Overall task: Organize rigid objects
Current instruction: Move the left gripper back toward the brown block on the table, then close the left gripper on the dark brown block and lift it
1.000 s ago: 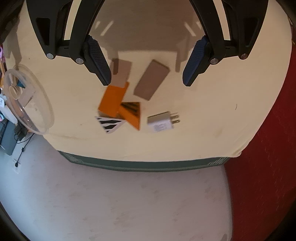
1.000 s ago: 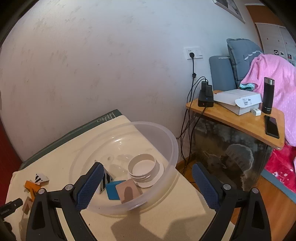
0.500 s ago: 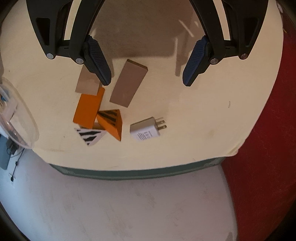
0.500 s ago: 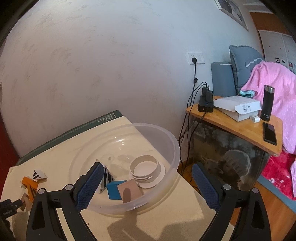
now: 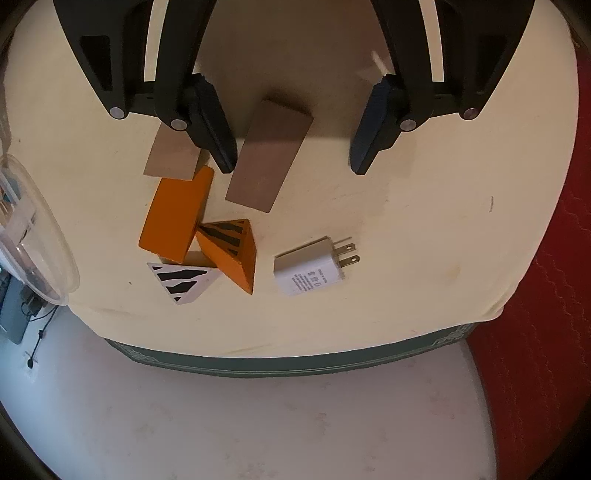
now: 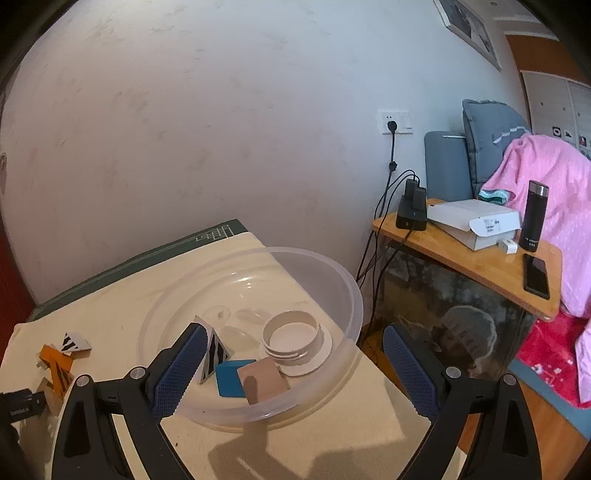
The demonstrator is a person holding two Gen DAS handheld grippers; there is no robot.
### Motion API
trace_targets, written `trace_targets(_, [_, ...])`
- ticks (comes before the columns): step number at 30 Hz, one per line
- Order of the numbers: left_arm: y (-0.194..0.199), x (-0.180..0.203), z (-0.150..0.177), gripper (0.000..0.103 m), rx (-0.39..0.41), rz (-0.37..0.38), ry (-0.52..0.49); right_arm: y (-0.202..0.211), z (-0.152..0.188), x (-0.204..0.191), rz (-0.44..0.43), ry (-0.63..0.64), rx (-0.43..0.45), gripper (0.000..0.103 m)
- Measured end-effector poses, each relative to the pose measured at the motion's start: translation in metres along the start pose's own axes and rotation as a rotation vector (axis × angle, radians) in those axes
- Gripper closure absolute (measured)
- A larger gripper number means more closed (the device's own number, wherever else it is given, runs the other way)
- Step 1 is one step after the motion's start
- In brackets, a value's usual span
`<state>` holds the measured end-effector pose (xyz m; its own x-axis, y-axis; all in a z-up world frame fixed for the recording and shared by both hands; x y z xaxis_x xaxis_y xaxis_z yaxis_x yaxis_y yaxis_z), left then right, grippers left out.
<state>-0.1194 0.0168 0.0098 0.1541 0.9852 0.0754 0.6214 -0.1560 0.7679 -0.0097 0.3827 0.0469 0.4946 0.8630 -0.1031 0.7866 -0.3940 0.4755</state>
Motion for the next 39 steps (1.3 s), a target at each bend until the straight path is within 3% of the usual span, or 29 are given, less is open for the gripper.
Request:
trace_targets(8, [0.002, 0.006, 0.001, 0.064, 0.010, 0.056, -0.022, 0.012, -0.001, -0.010, -0.009, 0.013, 0.010, 0.005])
trace_targets(17, [0.014, -0.006, 0.002, 0.075, 0.042, 0.071, 0.027, 0.030, 0.013, -0.057, -0.152, 0.076, -0.055, 0.005])
trace_targets(27, [0.038, -0.029, -0.002, 0.075, 0.112, 0.058, 0.086, 0.038, 0.042, -0.129, -0.337, 0.226, -0.197, 0.005])
trace_targets(39, [0.039, -0.040, 0.007, 0.075, 0.083, 0.050, 0.090, 0.040, 0.066, -0.193, -0.438, 0.349, -0.270, 0.005])
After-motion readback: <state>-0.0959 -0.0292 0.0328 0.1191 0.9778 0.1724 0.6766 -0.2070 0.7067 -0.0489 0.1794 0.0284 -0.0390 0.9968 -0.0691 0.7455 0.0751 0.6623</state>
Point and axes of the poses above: each gripper's, at about its wrist camera, not at the fingertips, and y roughly against the way its jaws point, x to its right, z to its underside, the point moved 1 cm from there along -y, roughly the way its jaws point, and after that the axes turned 8 degrees about z, right-handed, at the moved point
